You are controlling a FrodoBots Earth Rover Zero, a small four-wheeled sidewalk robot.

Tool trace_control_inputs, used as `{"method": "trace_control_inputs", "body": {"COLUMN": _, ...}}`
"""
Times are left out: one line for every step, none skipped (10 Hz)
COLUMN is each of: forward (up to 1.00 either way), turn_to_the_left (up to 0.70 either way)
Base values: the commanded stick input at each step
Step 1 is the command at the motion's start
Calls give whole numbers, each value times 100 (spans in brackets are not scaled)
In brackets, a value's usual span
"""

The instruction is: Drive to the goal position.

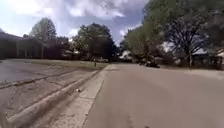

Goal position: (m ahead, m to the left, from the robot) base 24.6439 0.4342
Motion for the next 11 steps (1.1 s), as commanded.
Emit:
{"method": "trace_control_inputs", "body": {"forward": 100, "turn_to_the_left": 0}}
{"method": "trace_control_inputs", "body": {"forward": 100, "turn_to_the_left": 0}}
{"method": "trace_control_inputs", "body": {"forward": 100, "turn_to_the_left": 0}}
{"method": "trace_control_inputs", "body": {"forward": 100, "turn_to_the_left": 0}}
{"method": "trace_control_inputs", "body": {"forward": 100, "turn_to_the_left": 0}}
{"method": "trace_control_inputs", "body": {"forward": 100, "turn_to_the_left": 0}}
{"method": "trace_control_inputs", "body": {"forward": 100, "turn_to_the_left": 0}}
{"method": "trace_control_inputs", "body": {"forward": 100, "turn_to_the_left": 0}}
{"method": "trace_control_inputs", "body": {"forward": 100, "turn_to_the_left": 0}}
{"method": "trace_control_inputs", "body": {"forward": 100, "turn_to_the_left": 0}}
{"method": "trace_control_inputs", "body": {"forward": 100, "turn_to_the_left": 0}}
